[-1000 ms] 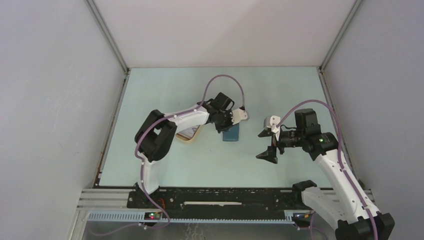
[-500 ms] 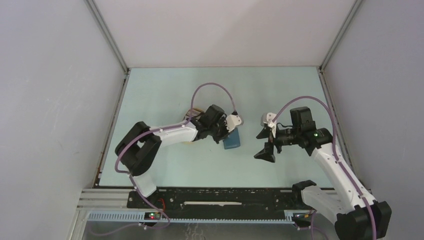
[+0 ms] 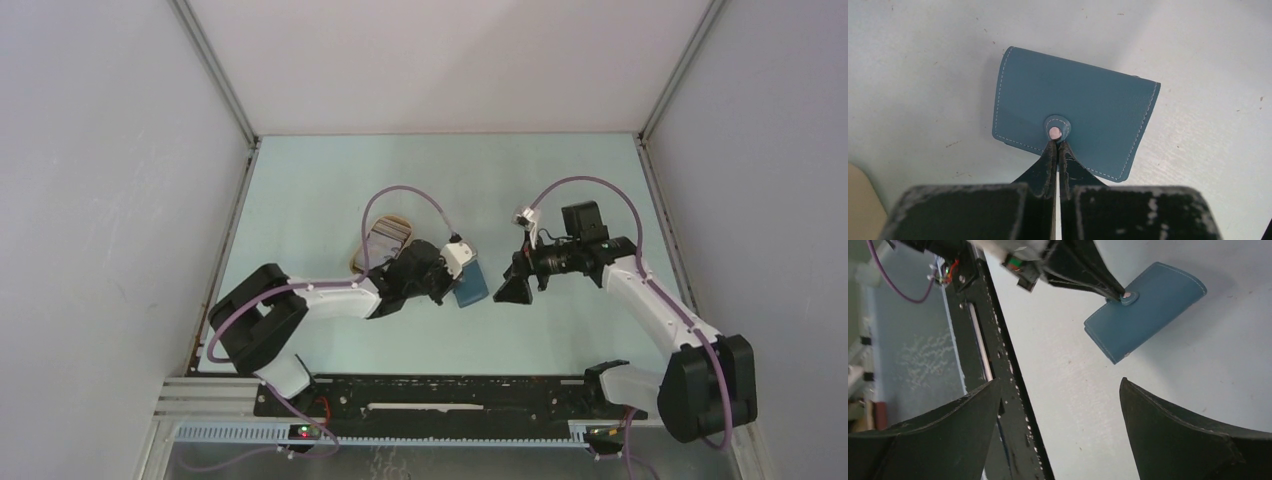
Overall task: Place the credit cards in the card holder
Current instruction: Open the card holder at the center of the board.
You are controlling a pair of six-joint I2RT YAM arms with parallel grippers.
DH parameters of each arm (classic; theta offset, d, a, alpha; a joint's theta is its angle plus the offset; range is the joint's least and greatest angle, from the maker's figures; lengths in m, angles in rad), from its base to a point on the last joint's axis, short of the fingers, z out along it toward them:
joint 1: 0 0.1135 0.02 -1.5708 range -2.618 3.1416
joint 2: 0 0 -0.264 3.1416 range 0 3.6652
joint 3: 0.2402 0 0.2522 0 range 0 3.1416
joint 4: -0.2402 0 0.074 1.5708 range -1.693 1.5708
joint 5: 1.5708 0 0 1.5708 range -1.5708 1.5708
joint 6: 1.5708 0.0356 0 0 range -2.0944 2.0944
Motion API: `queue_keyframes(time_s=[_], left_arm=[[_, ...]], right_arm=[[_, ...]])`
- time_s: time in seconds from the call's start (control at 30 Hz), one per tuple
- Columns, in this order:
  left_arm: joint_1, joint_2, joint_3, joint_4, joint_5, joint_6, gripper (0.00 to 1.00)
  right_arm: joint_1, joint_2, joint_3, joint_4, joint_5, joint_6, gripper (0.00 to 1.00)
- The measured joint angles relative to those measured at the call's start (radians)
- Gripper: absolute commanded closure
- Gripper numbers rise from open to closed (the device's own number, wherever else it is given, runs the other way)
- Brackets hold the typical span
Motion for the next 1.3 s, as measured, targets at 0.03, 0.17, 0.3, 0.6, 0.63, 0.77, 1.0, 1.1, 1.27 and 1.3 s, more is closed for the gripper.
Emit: queue_keyframes(time_s=[0.03,0.17,0.3,0.6,0.63,0.77,1.0,1.1,1.27,1.3], left_arm=[[-0.001,-0.005,-0.015,0.020,-0.007,-0.010,1.00],[-0.015,-0.016,-0.068,0.109,-0.027,-0.045,1.00],[-0.041,-0.017,-0.095,0.181,-0.035,-0.066,1.00],[-0.066,-0.029,-0.122,0.270,-0.037,-0.110,1.00],[-0.068,-0.029,-0.122,0.276,-0.037,-0.113,1.00],[-0.077,-0.029,-0.122,0.291,-0.039,-0.114,1.00],[-0.079,-0.032,-0.126,0.301,-0.063,-0.116,1.00],[-0.079,-0.056,-0.155,0.314,-0.079,-0.117,1.00],[-0.079,-0.102,-0.220,0.378,-0.087,-0.134,1.00],[-0.079,-0.109,-0.232,0.394,-0.089,-0.139,1.00]], right_arm=[[-0.002,0.018,0.000,0.018,0.000,0.035,0.03],[-0.013,0.097,0.000,0.089,0.000,0.165,0.04],[-0.014,0.153,0.000,0.142,0.006,0.260,0.04],[-0.015,0.317,0.000,0.256,0.041,0.445,0.08],[-0.017,0.338,0.000,0.260,0.048,0.460,0.09],[-0.034,0.401,0.002,0.271,0.058,0.513,0.24],[-0.040,0.452,0.018,0.290,0.027,0.566,0.85],[-0.041,0.459,0.026,0.290,0.018,0.573,0.97],[-0.042,0.459,0.031,0.285,0.006,0.579,0.98],[-0.044,0.459,0.031,0.283,0.001,0.579,0.97]])
